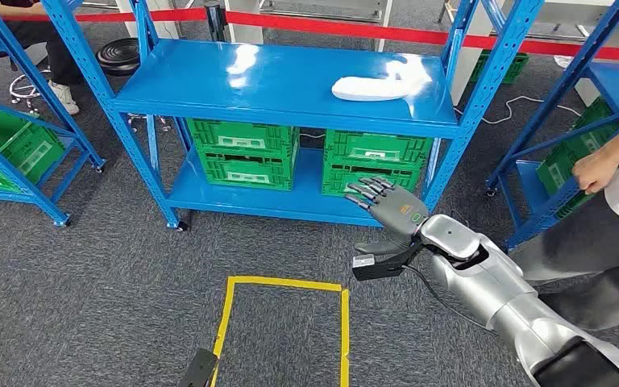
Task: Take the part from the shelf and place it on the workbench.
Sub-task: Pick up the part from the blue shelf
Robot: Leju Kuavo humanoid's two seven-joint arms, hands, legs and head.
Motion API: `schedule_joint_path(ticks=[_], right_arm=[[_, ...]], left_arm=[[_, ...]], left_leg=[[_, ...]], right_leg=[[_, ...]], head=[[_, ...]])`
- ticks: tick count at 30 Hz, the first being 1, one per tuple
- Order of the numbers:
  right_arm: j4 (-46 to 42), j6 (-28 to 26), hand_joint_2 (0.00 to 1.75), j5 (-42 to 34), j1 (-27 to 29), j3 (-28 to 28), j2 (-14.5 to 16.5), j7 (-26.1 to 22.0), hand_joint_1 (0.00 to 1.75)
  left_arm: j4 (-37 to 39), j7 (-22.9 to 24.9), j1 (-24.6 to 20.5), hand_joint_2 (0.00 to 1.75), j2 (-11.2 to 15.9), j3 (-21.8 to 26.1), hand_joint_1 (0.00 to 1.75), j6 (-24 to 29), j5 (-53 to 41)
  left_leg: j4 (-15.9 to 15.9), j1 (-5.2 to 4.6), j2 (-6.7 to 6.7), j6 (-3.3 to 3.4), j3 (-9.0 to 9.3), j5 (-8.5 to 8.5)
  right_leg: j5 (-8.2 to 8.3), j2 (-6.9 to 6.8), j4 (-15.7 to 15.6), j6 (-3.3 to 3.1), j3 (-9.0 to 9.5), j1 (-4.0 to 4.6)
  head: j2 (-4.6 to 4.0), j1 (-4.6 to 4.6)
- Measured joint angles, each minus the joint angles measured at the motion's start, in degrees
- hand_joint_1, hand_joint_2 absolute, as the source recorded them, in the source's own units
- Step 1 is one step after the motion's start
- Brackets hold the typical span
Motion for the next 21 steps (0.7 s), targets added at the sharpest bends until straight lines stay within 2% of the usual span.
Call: schedule_joint_path(ticks=[3,5,6,8,9,10,11,12,13,14,15,16,19,20,21], right_arm=[[-0.1,0.1,0.0,0.2,0.1,-0.1,-0.5,0.1,0.0],[-0.3,0.3,0.0,0.4,0.1,-0.2,-1.1,0.4,0.0],[-0.4,0.5,0.0,0.6,0.1,-0.3,-1.3,0.6,0.0],[-0.6,0.9,0.0,1.2,0.3,-0.5,-1.8,0.9,0.0],[-0.6,1.1,0.0,1.4,0.5,-0.6,-2.1,1.2,0.0],[-0.7,1.2,0.0,1.5,0.8,-0.7,-2.4,1.3,0.0],[-0.7,1.3,0.0,1.6,1.2,-0.9,-2.8,1.6,0.0],[-0.8,1.4,0.0,1.6,1.5,-1.0,-3.1,1.8,0.0],[-1.0,1.5,0.0,1.7,1.7,-1.2,-3.4,2.0,0.0],[-1.2,1.6,0.0,1.9,1.9,-1.4,-3.7,2.4,0.0],[-1.4,1.7,0.0,2.0,2.0,-1.6,-4.0,2.8,0.0],[-1.6,1.8,0.0,2.4,2.1,-1.9,-4.3,3.3,0.0],[-2.0,2.0,0.0,3.5,2.5,-2.9,-5.1,4.9,0.0],[-2.0,1.9,0.0,3.7,2.6,-3.3,-5.3,5.3,0.0],[-2.0,1.7,0.0,3.8,2.6,-3.7,-5.4,5.6,0.0]], left_arm=[[0.0,0.0,0.1,0.0,0.0,0.0,0.0,0.0,0.0],[0.0,0.0,0.1,0.0,0.0,0.0,0.0,-0.1,0.0],[-0.1,0.0,0.1,0.0,0.0,0.0,0.0,-0.1,0.1],[-0.1,0.0,0.1,0.0,0.0,0.0,0.0,-0.1,0.2],[-0.1,0.0,0.2,0.0,0.0,0.0,0.0,-0.2,0.2],[0.0,0.0,0.3,0.0,0.1,0.0,0.0,-0.2,0.2],[0.0,0.0,0.4,0.0,0.1,0.0,0.0,-0.2,0.2],[0.0,0.0,0.5,0.0,0.1,0.0,0.0,-0.2,0.2],[0.0,0.0,0.5,0.0,0.1,0.0,0.0,-0.2,0.3],[0.0,0.1,0.5,0.0,0.1,0.0,0.0,-0.2,0.3],[0.0,0.1,0.5,0.0,0.1,0.0,0.0,-0.3,0.3],[0.0,0.1,0.5,0.0,0.1,0.0,0.0,-0.3,0.3],[0.0,0.0,0.6,0.0,0.1,0.0,0.0,-0.4,0.3],[0.0,0.0,0.6,0.0,0.1,0.0,0.0,-0.4,0.4],[0.0,0.0,0.5,0.0,0.1,0.0,0.0,-0.4,0.5]], left_leg=[[0.4,-0.01,0.08,-0.77,0.34,-0.07],[2.3,0.03,0.07,-1.36,-0.2,-0.49],[4.4,0.11,0.07,-1.62,-1.38,-1.1],[10.9,0.36,0.09,-2.14,-5.55,-3.29],[13.7,0.49,0.09,-2.37,-7.75,-4.36],[15.2,0.59,0.1,-2.57,-9.31,-4.75],[14.8,0.69,0.1,-2.69,-9.92,-4.1],[12.4,0.78,0.12,-2.76,-9.46,-2.21],[8.6,0.9,0.12,-2.83,-8.31,0.57],[5.0,0.94,0.13,-2.78,-7.24,2.71],[2.3,0.92,0.12,-2.46,-6.31,4.1],[0.8,0.86,0.08,-2.01,-5.83,4.81],[0.3,0.72,-0.11,-0.25,-5.07,4.48],[0.2,0.74,-0.17,0.21,-4.62,4.25],[0.1,0.74,-0.24,0.6,-4.13,3.98]], right_leg=[[0.86,0.15,-0.2,-0.77,0.63,-0.12],[0.95,0.22,-0.5,-1.44,1.63,-0.44],[0.79,0.25,-0.6,-1.7,2.13,-0.57],[0.16,0.27,-0.7,-1.97,2.83,-0.64],[-0.23,0.3,-0.7,-1.95,3.22,-0.67],[-0.66,0.32,-0.7,-1.87,3.71,-0.73],[-1.13,0.34,-0.7,-1.71,4.28,-0.82],[-1.64,0.35,-0.7,-1.49,4.95,-0.96],[-2.18,0.37,-0.7,-1.22,5.55,-1.09],[-2.7,0.41,-0.6,-0.87,6.1,-1.18],[-3.14,0.47,-0.6,-0.48,6.42,-1.2],[-3.48,0.53,-0.7,-0.05,6.61,-1.16],[-3.41,0.55,-0.2,1.09,6.84,-1.17],[-3.25,0.5,1.3,1.31,6.19,-1.23],[-3.53,0.46,3.8,1.41,4.76,-1.26]], head=[[0.0,0.01],[0.0,-0.14],[0.0,-0.24],[0.0,-0.46],[0.0,-0.43],[0.0,-0.44],[0.0,-0.43],[0.0,-0.42],[0.0,-0.43],[0.0,-0.48],[0.0,-0.52],[0.0,-0.57],[0.0,-0.6],[0.0,-0.56],[0.0,-0.48]])
